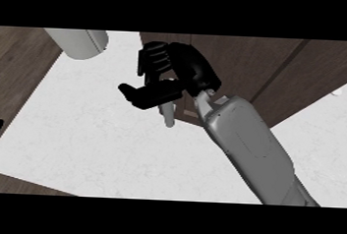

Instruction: Pick up the bottled water, place it into the cabinet and close the cabinet

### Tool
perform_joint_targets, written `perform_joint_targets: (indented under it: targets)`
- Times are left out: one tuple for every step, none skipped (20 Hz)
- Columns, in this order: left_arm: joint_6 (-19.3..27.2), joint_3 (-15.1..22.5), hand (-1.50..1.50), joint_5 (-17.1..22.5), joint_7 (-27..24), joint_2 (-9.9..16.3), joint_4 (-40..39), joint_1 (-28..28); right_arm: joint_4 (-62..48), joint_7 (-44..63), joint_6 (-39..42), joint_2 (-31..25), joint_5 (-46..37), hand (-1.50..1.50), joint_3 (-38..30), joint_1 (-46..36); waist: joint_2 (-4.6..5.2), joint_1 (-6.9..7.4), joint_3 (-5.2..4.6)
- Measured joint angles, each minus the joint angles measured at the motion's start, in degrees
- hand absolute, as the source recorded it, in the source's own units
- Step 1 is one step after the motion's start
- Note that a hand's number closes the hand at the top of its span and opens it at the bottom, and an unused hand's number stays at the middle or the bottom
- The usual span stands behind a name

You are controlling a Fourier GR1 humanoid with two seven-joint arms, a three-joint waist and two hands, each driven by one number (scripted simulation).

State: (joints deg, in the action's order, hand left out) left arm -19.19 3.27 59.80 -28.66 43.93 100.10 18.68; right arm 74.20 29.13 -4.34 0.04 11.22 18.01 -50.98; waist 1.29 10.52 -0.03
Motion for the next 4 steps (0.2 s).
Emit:
perform_joint_targets:
  targets:
    - [0.02, -0.05, -1.50, 0.00, -0.02, -0.05, 0.03, -0.03, -0.46, -0.11, -0.93, 0.00, 0.78, -1.50, 0.08, -0.37, -0.02, -0.11, 0.00]
    - [-0.10, -0.15, -1.50, 0.07, -0.05, -0.09, -0.13, 0.01, -0.92, -0.40, -1.70, 0.00, 1.39, -1.50, 0.28, -0.66, -0.09, -0.26, -0.01]
    - [-0.25, -0.21, -1.50, 0.16, -0.09, -0.13, -0.07, 0.14, -1.25, -0.53, -2.51, 0.00, 2.03, -1.50, 0.53, -0.83, -0.21, -0.34, 0.03]
    - [-0.30, -0.43, -1.50, 0.38, -0.06, -0.11, -0.10, 0.12, -1.60, -0.75, -3.01, 0.00, 2.76, -1.50, 0.77, -1.03, -0.30, -0.47, 0.05]
